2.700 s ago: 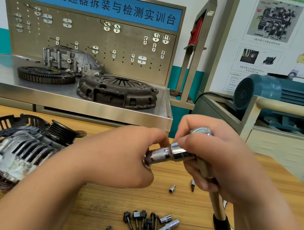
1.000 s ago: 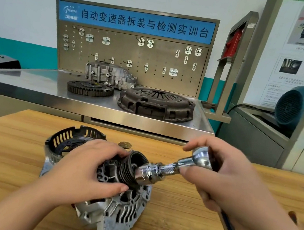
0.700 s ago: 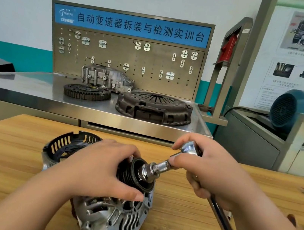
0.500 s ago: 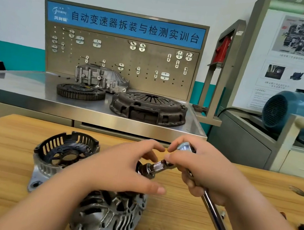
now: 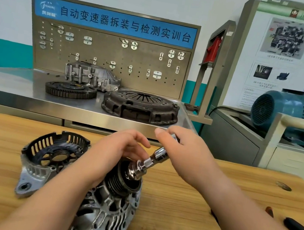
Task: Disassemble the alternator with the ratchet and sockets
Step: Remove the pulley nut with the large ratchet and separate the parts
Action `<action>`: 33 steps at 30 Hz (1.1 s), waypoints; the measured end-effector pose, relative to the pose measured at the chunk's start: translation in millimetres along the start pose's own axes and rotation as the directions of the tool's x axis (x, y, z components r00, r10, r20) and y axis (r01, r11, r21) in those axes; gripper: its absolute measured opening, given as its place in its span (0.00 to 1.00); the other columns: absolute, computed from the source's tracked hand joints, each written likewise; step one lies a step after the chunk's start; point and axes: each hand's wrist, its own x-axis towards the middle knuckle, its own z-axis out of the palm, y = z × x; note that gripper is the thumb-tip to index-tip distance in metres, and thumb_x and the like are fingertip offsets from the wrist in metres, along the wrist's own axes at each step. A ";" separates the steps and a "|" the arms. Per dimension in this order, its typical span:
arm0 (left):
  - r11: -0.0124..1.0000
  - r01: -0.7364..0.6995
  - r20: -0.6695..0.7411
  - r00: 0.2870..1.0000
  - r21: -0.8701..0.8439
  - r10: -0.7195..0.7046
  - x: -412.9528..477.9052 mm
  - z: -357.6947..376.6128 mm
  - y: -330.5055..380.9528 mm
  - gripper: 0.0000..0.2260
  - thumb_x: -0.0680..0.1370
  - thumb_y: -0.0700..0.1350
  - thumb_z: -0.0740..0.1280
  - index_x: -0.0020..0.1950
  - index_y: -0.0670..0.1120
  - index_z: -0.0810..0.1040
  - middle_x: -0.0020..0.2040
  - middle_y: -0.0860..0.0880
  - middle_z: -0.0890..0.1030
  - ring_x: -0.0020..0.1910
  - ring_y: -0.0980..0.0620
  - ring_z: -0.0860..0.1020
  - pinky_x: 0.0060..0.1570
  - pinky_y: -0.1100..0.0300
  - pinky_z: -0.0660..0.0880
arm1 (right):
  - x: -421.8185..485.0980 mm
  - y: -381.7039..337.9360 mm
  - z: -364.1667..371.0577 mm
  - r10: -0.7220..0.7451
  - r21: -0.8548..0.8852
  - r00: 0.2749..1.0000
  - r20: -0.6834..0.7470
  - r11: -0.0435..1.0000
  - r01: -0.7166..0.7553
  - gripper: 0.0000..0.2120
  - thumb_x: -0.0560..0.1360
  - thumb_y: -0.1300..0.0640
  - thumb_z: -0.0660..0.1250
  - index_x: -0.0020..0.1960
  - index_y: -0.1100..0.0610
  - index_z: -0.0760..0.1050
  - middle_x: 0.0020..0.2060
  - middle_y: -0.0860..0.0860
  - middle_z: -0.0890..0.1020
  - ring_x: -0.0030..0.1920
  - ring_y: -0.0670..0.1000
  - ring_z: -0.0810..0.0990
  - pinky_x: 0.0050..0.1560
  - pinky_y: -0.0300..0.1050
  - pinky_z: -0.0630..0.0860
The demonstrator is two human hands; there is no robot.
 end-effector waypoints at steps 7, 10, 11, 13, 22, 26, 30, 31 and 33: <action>0.975 0.008 0.172 0.984 0.221 -0.047 -2.4 1.8 2.7 0.16 0.79 0.33 0.51 0.41 0.41 0.76 0.39 0.46 0.81 0.37 0.53 0.77 0.44 0.60 0.74 | -4.0 13.5 9.0 -0.205 0.025 0.978 -0.034 0.978 0.206 0.18 0.76 0.46 0.59 0.35 0.58 0.68 0.27 0.47 0.69 0.29 0.44 0.66 0.33 0.45 0.63; 0.910 -0.092 0.301 0.953 0.403 -0.037 -0.5 3.3 3.6 0.06 0.73 0.42 0.62 0.44 0.44 0.78 0.50 0.49 0.84 0.51 0.48 0.79 0.58 0.53 0.73 | -3.4 25.2 11.7 -0.228 0.102 0.972 -0.050 0.967 0.232 0.17 0.76 0.46 0.60 0.34 0.56 0.69 0.26 0.46 0.70 0.29 0.43 0.67 0.31 0.40 0.64; 0.902 -0.127 0.301 0.954 0.413 -0.004 -1.8 2.8 4.4 0.11 0.68 0.45 0.63 0.48 0.45 0.80 0.49 0.49 0.84 0.52 0.46 0.80 0.60 0.49 0.74 | -3.0 26.5 12.6 -0.253 0.109 0.966 -0.057 0.960 0.258 0.17 0.74 0.44 0.60 0.34 0.54 0.69 0.26 0.45 0.72 0.29 0.43 0.69 0.30 0.37 0.64; 0.850 -0.173 0.271 0.962 0.497 0.038 -7.7 2.7 -1.0 0.16 0.64 0.54 0.66 0.46 0.47 0.81 0.44 0.48 0.84 0.48 0.46 0.81 0.55 0.45 0.76 | -1.1 26.4 12.8 -0.343 0.090 0.937 -0.062 0.933 0.348 0.16 0.72 0.41 0.58 0.34 0.52 0.69 0.26 0.43 0.73 0.29 0.43 0.71 0.29 0.34 0.65; 0.614 -0.132 0.091 0.991 0.778 0.098 2.1 14.2 -8.8 0.16 0.73 0.59 0.62 0.34 0.49 0.76 0.28 0.53 0.80 0.30 0.56 0.77 0.33 0.62 0.71 | 16.7 23.5 1.1 -0.687 -0.191 0.725 0.052 0.705 0.683 0.16 0.72 0.48 0.60 0.37 0.60 0.73 0.27 0.49 0.75 0.27 0.48 0.71 0.26 0.45 0.70; 0.495 -0.044 -0.051 0.983 0.868 0.177 5.4 22.9 -11.6 0.21 0.76 0.60 0.58 0.28 0.48 0.67 0.25 0.51 0.71 0.28 0.53 0.71 0.27 0.61 0.62 | 11.5 18.2 -6.4 -0.543 -0.514 0.835 0.086 0.694 0.504 0.21 0.73 0.37 0.50 0.39 0.53 0.70 0.29 0.46 0.73 0.31 0.48 0.71 0.29 0.44 0.66; 0.514 -0.048 -0.067 0.977 0.856 0.203 5.7 21.6 -15.8 0.23 0.77 0.62 0.58 0.27 0.49 0.65 0.23 0.52 0.69 0.26 0.55 0.69 0.25 0.61 0.61 | -1.9 4.9 -15.1 -0.215 -0.671 0.976 0.042 0.718 0.186 0.30 0.69 0.25 0.36 0.39 0.47 0.65 0.28 0.45 0.72 0.29 0.44 0.71 0.27 0.42 0.65; 0.500 -0.054 -0.064 0.974 0.864 0.216 6.5 21.2 -16.8 0.23 0.77 0.62 0.58 0.27 0.49 0.65 0.23 0.52 0.70 0.26 0.56 0.70 0.25 0.61 0.61 | -3.8 0.1 -18.0 -0.071 -0.620 0.994 0.080 0.777 0.106 0.32 0.68 0.24 0.37 0.41 0.46 0.68 0.27 0.46 0.75 0.29 0.44 0.74 0.27 0.42 0.67; 0.471 -0.065 -0.056 0.970 0.880 0.237 7.0 21.4 -17.8 0.22 0.77 0.61 0.59 0.28 0.49 0.66 0.25 0.52 0.71 0.27 0.55 0.71 0.26 0.61 0.61 | -3.5 -10.3 -22.9 0.227 -0.485 0.946 0.233 0.870 -0.090 0.34 0.71 0.25 0.39 0.51 0.47 0.72 0.27 0.49 0.81 0.27 0.46 0.81 0.27 0.42 0.75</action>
